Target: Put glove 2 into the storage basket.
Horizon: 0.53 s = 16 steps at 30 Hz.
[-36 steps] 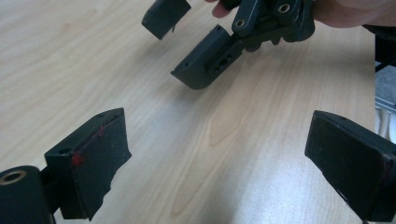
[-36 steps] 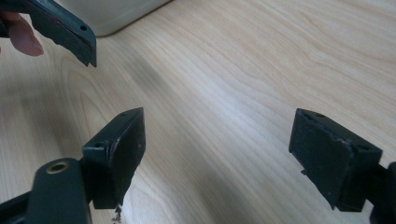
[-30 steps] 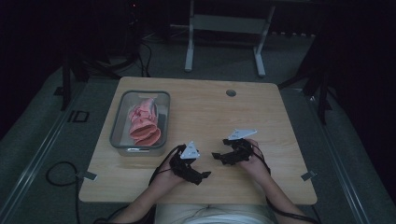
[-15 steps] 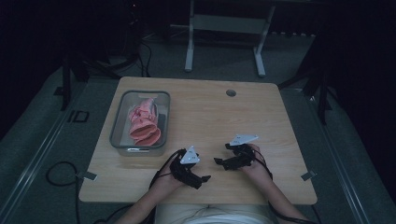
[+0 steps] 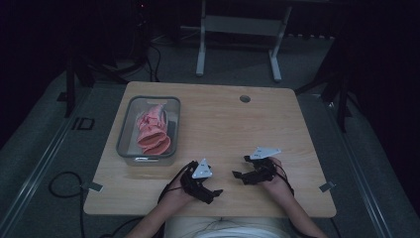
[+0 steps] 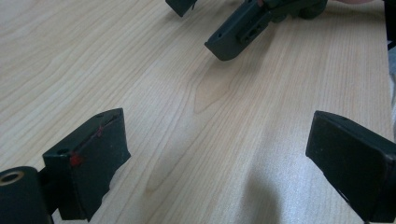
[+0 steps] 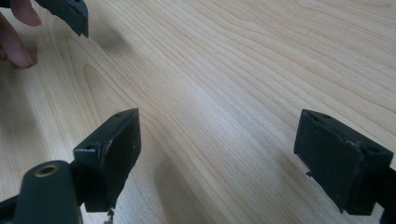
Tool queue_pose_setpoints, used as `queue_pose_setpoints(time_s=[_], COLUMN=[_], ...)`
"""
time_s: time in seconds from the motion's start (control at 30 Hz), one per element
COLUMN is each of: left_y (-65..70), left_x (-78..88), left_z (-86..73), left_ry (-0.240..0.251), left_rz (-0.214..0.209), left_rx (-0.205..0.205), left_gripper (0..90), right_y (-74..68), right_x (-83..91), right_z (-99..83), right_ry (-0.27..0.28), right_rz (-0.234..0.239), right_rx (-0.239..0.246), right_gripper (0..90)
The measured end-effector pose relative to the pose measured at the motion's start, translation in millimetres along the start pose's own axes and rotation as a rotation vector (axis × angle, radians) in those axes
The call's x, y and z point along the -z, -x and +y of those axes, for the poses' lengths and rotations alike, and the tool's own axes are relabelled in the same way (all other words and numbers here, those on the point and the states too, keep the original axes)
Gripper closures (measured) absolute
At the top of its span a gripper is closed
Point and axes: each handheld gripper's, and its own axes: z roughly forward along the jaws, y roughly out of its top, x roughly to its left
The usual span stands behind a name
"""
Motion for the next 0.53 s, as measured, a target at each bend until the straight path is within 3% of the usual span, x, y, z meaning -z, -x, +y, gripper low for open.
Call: queue_pose_setpoints(time_s=[0.53], left_y=[0.7], left_x=[-0.2], left_z=[-1.9], left_ry=[0.006], left_rz=[0.002], left_rx=[-0.013], left_gripper=[5.2], right_y=[-0.4], right_x=[-1.5], right_z=[-0.4], right_ry=[-0.003], right_rz=[-0.006], right_rx=[0.007], right_gripper=[14.8])
